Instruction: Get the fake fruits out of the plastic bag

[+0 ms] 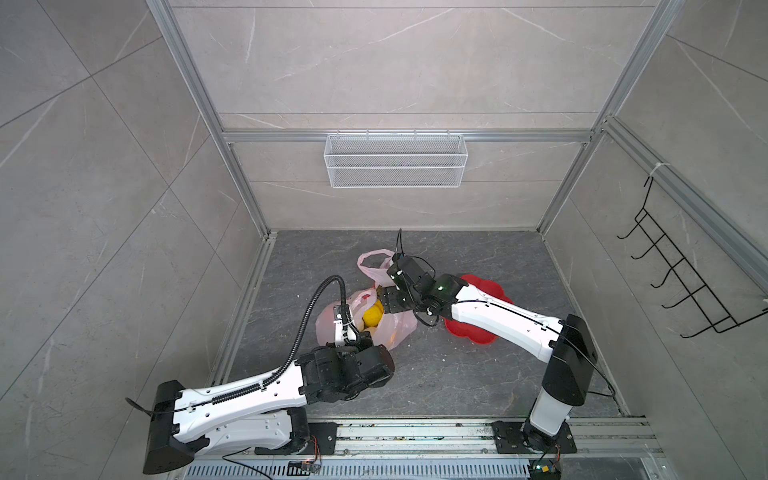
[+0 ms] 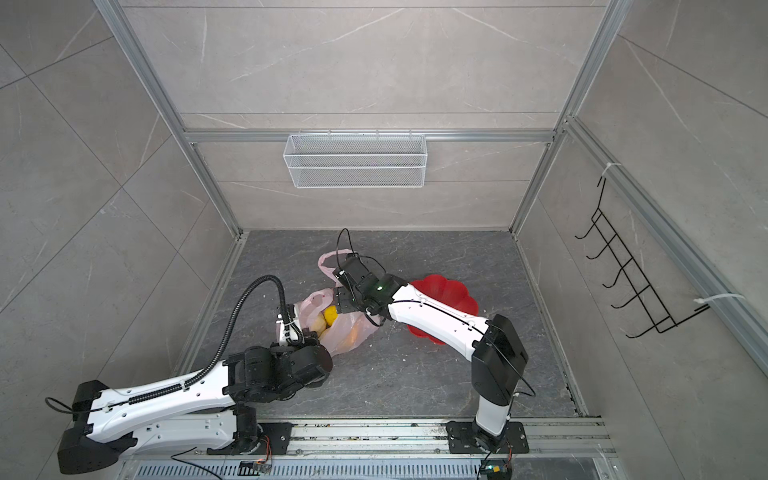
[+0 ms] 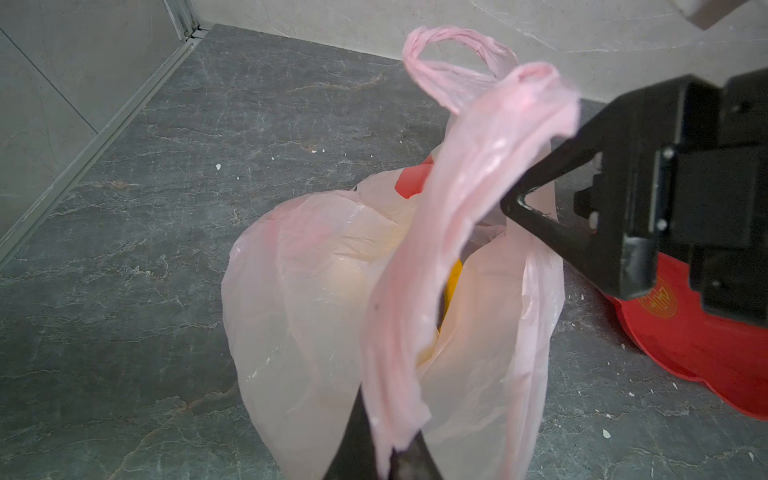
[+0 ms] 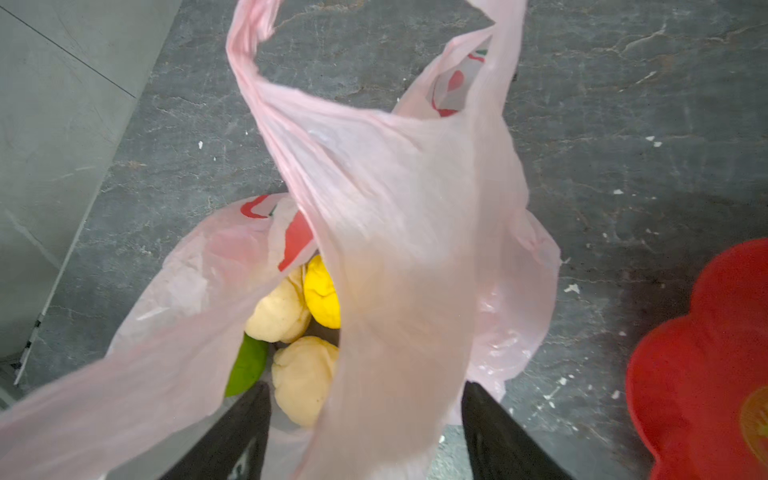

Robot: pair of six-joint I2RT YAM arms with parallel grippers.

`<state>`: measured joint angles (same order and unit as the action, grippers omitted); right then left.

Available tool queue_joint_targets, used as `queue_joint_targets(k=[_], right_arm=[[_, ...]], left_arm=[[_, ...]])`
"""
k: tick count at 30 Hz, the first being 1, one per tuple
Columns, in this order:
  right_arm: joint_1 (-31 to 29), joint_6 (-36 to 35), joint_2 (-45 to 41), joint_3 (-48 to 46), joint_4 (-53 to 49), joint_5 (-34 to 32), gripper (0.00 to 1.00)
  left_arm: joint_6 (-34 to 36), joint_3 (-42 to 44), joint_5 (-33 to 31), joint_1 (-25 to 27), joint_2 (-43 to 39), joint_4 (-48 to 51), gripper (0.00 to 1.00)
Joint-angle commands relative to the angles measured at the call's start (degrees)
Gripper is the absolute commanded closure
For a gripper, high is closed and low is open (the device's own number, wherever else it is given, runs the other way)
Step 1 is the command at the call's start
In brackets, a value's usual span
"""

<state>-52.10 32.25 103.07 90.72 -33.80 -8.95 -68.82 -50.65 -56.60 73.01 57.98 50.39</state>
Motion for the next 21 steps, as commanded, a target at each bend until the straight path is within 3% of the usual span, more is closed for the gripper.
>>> queue_joint_targets(k=[1, 5, 8, 11, 14, 21], right_arm=[[-0.68, 2.33, 3.14, 2.54, -1.79, 0.69, 0.25], [-1.01, 3.81, 5.4, 4.41, -4.42, -0.63, 0.29], [-1.32, 5.31, 4.78, 3.01, -6.1, -2.58, 0.44], [-1.37, 6.86, 1.07, -2.17, -4.37, -3.67, 0.66], [-1.44, 7.77, -2.89, -6.37, -3.99, -5.02, 0.78], [-2.49, 11.01, -10.45, -17.7, -0.59, -2.21, 0.84]], left_arm=[[-1.79, 0.62, -3.92, 0.2, -1.74, 1.8, 0.97], [-1.9, 0.98, -4.66, 0.2, -2.55, 2.06, 0.97], [-2.4, 1.93, -5.89, 0.19, -3.18, 1.99, 0.96], [-4.22, 3.76, -7.8, 0.19, -3.72, 2.54, 0.95], [-6.39, 5.18, -9.72, 0.18, -4.76, 3.72, 0.94], [-11.03, 8.19, -9.66, 0.12, -6.59, 5.78, 0.91]])
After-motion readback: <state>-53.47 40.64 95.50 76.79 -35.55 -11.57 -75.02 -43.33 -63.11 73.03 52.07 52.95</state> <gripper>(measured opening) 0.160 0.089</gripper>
